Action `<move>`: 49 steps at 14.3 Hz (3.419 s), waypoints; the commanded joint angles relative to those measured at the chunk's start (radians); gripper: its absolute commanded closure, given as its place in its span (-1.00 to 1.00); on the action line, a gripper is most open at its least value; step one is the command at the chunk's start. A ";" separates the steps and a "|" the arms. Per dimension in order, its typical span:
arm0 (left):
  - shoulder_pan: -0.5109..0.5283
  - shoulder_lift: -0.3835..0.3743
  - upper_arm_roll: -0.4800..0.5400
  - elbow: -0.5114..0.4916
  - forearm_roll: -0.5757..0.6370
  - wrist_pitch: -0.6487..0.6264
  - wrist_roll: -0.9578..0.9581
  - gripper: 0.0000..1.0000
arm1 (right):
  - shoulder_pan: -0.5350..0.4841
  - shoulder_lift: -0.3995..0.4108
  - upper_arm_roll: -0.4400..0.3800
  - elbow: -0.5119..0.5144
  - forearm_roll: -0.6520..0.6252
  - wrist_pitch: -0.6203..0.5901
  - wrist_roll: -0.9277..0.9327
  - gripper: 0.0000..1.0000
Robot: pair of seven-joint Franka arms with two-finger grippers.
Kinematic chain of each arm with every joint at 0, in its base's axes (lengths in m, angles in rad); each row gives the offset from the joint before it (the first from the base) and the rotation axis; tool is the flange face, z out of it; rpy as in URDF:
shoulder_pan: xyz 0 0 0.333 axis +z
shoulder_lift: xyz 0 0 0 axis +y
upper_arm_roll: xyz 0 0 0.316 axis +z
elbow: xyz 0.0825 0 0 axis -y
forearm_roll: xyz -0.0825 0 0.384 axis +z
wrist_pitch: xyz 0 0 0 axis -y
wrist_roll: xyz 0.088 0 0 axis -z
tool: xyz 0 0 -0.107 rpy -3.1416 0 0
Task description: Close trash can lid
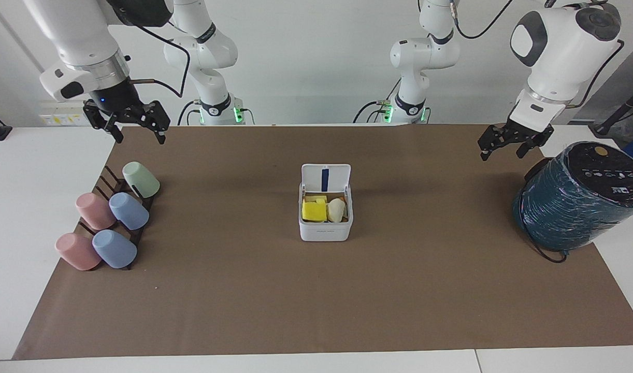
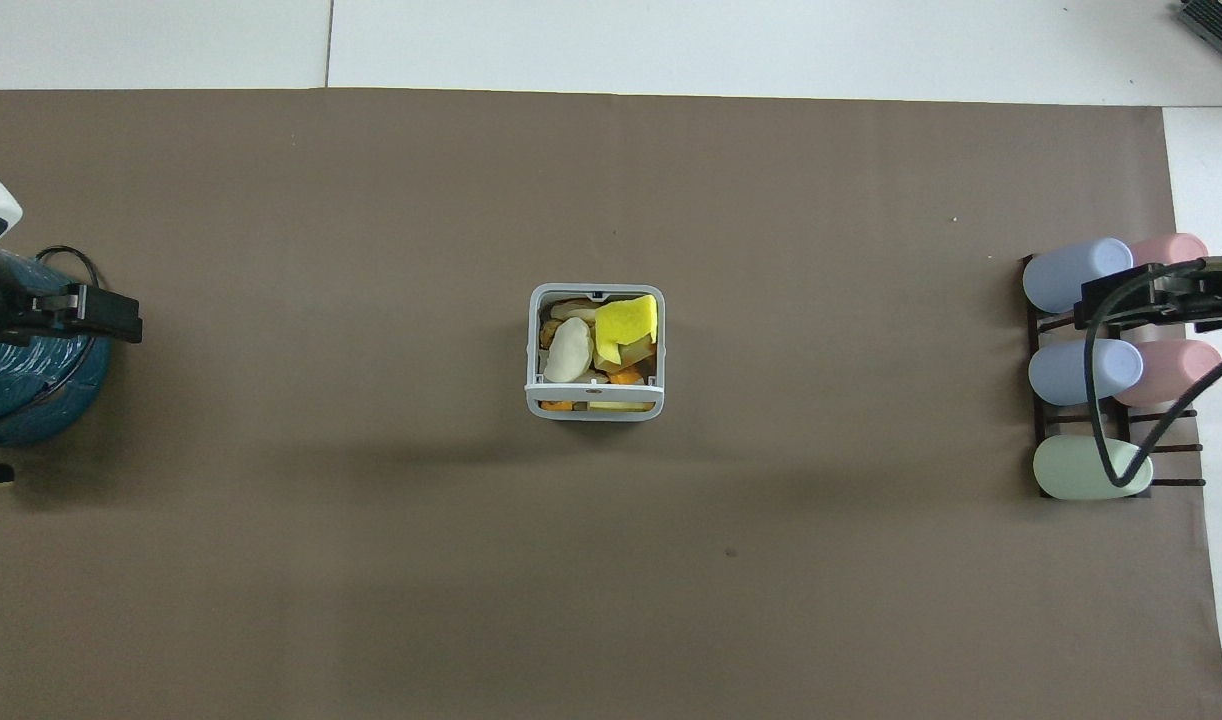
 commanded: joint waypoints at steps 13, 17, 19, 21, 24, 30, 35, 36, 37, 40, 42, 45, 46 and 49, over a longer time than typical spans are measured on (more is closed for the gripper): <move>-0.140 -0.049 -0.013 -0.084 0.013 0.106 -0.040 -1.00 | 0.007 -0.014 0.019 -0.012 0.018 -0.009 0.044 -1.00; -0.282 -0.101 -0.013 -0.196 0.013 0.160 -0.199 0.06 | 0.007 -0.014 0.019 -0.012 0.018 -0.009 0.041 -1.00; -0.344 -0.118 -0.013 -0.245 0.013 0.221 -0.265 1.00 | 0.007 -0.014 0.019 -0.012 0.018 -0.012 0.039 -1.00; -0.411 -0.123 -0.013 -0.287 0.008 0.274 -0.284 1.00 | 0.006 -0.014 0.019 -0.012 0.018 -0.015 0.035 -1.00; -0.525 -0.101 -0.013 -0.322 0.007 0.353 -0.389 1.00 | 0.004 -0.014 0.019 -0.012 0.018 -0.010 0.035 -1.00; -0.667 -0.066 -0.013 -0.322 0.005 0.453 -0.601 1.00 | 0.004 -0.014 0.019 -0.016 0.018 -0.012 0.033 -1.00; -0.686 -0.014 -0.013 -0.319 0.005 0.658 -0.702 1.00 | 0.004 -0.015 0.019 -0.016 0.018 -0.012 0.033 -1.00; -0.680 0.005 -0.013 -0.316 0.005 0.705 -0.706 1.00 | 0.004 -0.014 0.019 -0.016 0.020 -0.010 0.033 -1.00; -0.677 0.028 -0.013 -0.313 0.005 0.747 -0.709 1.00 | 0.004 -0.014 0.019 -0.016 0.020 -0.010 0.033 -1.00; -0.664 0.084 -0.010 -0.308 0.005 0.854 -0.710 1.00 | 0.004 -0.014 0.019 -0.016 0.018 -0.010 0.033 -1.00; -0.643 0.106 -0.012 -0.305 0.005 0.907 -0.710 1.00 | 0.006 -0.014 0.019 -0.016 0.018 -0.010 0.033 -1.00; -0.619 0.135 -0.012 -0.285 0.004 0.937 -0.709 1.00 | 0.006 -0.014 0.019 -0.016 0.018 -0.010 0.033 -1.00; -0.615 0.138 -0.012 -0.282 0.004 0.947 -0.707 1.00 | 0.006 -0.014 0.019 -0.016 0.018 -0.010 0.033 -1.00; -0.614 0.184 -0.012 -0.261 0.004 0.965 -0.709 1.00 | 0.006 -0.014 0.019 -0.016 0.018 -0.010 0.033 -1.00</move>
